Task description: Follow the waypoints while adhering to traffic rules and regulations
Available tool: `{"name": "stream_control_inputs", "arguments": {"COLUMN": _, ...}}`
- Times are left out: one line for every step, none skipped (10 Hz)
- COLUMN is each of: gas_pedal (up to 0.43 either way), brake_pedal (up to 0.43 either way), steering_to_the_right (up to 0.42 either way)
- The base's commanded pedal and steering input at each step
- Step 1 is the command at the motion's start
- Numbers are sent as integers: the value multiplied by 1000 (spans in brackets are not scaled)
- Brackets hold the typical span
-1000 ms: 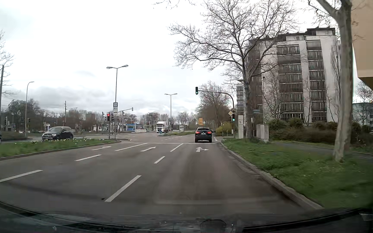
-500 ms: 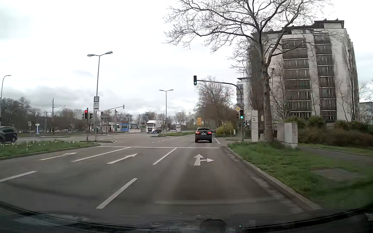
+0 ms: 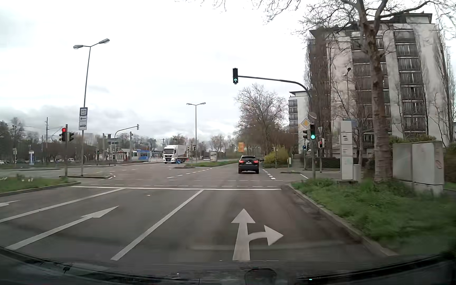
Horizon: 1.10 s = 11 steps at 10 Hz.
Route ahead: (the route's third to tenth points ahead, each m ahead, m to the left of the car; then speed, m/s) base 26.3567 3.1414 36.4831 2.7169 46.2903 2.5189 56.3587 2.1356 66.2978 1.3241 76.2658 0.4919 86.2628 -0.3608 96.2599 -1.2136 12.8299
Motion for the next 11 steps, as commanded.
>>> {"name": "stream_control_inputs", "arguments": {"gas_pedal": 98, "brake_pedal": 0, "steering_to_the_right": 7}}
{"name": "stream_control_inputs", "arguments": {"gas_pedal": 98, "brake_pedal": 0, "steering_to_the_right": 8}}
{"name": "stream_control_inputs", "arguments": {"gas_pedal": 98, "brake_pedal": 0, "steering_to_the_right": 7}}
{"name": "stream_control_inputs", "arguments": {"gas_pedal": 98, "brake_pedal": 0, "steering_to_the_right": 8}}
{"name": "stream_control_inputs", "arguments": {"gas_pedal": 98, "brake_pedal": 0, "steering_to_the_right": 8}}
{"name": "stream_control_inputs", "arguments": {"gas_pedal": 98, "brake_pedal": 0, "steering_to_the_right": 8}}
{"name": "stream_control_inputs", "arguments": {"gas_pedal": 98, "brake_pedal": 0, "steering_to_the_right": 8}}
{"name": "stream_control_inputs", "arguments": {"gas_pedal": 98, "brake_pedal": 0, "steering_to_the_right": 8}}
{"name": "stream_control_inputs", "arguments": {"gas_pedal": 98, "brake_pedal": 0, "steering_to_the_right": 8}}
{"name": "stream_control_inputs", "arguments": {"gas_pedal": 98, "brake_pedal": 0, "steering_to_the_right": 9}}
{"name": "stream_control_inputs", "arguments": {"gas_pedal": 98, "brake_pedal": 0, "steering_to_the_right": 9}}
